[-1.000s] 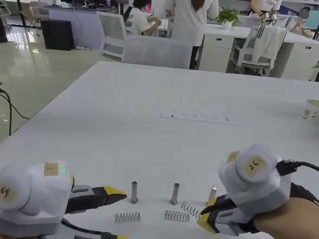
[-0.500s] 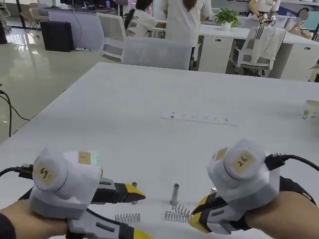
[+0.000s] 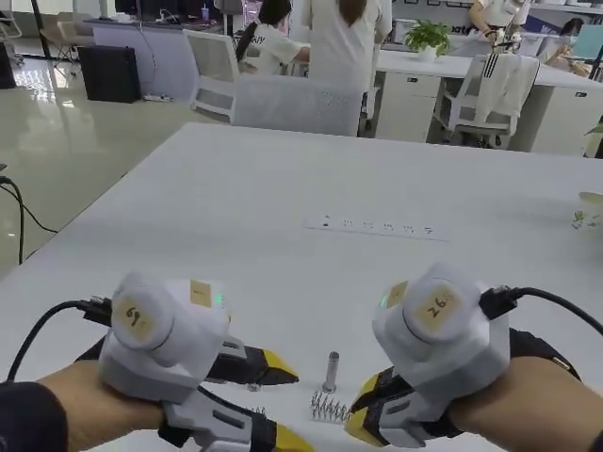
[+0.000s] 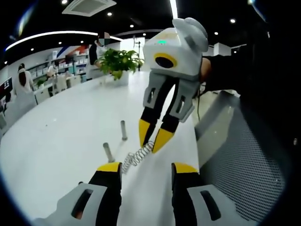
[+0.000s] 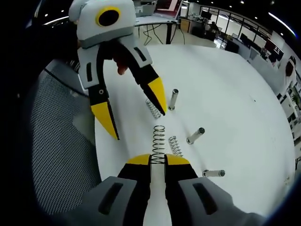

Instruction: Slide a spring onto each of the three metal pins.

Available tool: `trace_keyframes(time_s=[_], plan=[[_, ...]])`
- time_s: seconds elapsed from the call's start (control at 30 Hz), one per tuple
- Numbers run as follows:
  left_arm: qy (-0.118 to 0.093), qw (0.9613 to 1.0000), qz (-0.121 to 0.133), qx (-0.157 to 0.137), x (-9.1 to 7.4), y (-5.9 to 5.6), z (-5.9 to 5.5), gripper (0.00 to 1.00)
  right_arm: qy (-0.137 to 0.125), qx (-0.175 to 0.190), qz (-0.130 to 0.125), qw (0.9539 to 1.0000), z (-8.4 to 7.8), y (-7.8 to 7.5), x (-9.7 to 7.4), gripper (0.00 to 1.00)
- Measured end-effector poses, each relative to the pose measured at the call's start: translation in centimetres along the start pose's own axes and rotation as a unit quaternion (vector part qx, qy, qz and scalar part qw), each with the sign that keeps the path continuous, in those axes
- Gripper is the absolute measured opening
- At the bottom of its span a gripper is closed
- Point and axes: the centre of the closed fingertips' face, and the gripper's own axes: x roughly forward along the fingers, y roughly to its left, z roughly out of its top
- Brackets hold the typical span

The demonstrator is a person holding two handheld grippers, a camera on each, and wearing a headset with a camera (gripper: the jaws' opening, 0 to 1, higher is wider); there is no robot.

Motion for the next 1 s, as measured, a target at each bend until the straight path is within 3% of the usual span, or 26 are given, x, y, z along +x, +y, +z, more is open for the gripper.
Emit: trace_keyframes(time_s=[0.57, 0.8, 1.0], plan=[[0.018, 0.9971, 0.000, 0.074, 0.9, -0.6, -1.0, 0.13, 0.014, -0.031, 0.037, 0.9987, 0.6, 1.9, 0.2, 0.08], [0.040, 0.9917, 0.000, 0.122, 1.2, -0.7, -1.7, 0.07, 0.021, -0.022, 0.050, 0.9983, 0.5, 2.5, 0.3, 0.07], [0.048, 0.9901, 0.001, 0.132, 1.3, -0.6, -2.0, 0.04, 0.014, -0.008, 0.052, 0.9985, 0.9, 2.5, -0.1, 0.08]])
